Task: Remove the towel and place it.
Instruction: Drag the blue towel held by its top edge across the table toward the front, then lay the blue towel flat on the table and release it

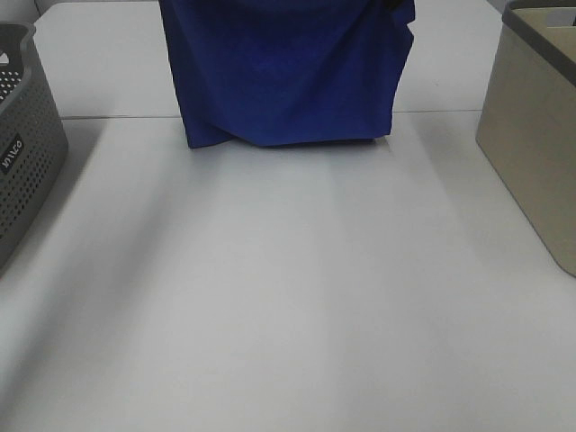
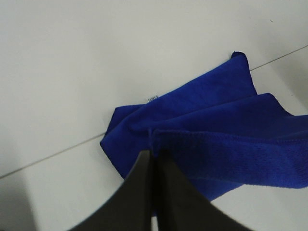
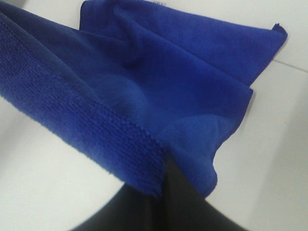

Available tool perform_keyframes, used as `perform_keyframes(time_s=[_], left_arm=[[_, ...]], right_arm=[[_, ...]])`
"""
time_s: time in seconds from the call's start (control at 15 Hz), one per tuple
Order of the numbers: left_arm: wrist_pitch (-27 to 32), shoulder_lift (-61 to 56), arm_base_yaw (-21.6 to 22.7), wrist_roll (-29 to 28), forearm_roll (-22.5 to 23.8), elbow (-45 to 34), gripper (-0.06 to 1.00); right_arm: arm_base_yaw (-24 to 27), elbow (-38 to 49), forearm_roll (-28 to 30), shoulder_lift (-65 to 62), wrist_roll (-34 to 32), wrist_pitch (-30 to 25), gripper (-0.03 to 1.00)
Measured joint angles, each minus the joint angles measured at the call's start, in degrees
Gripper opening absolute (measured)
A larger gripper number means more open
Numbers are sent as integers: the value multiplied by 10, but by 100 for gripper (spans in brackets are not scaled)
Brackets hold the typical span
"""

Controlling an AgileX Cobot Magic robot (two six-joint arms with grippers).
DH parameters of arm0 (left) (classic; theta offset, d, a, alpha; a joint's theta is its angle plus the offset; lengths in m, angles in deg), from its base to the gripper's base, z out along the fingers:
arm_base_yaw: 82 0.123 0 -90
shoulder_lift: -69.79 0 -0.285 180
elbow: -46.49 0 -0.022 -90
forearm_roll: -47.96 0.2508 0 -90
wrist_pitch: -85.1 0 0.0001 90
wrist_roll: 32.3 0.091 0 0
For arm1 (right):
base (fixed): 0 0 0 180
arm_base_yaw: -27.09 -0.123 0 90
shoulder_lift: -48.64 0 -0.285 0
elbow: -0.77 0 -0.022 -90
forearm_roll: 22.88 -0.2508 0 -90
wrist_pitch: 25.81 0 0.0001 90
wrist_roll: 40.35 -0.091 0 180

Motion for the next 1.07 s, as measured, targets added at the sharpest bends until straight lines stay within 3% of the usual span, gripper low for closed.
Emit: perform_keyframes(time_s=[0.27,0.4,0.47,1.07], left_arm=[[0,-121,-1,-13,-2,-192,0],[0,-197,-8,-13,-4,-329,0],[0,-265,-15,-13,-6,-442,0],[-5,-482,-21,-29,-76,-782,0]], right_arm=[[0,129,3,-98,0,0,2],[0,189,3,-151,0,0,2],[0,252,2,-200,0,1,2],[-3,576,-56,-382,-26,3,2]])
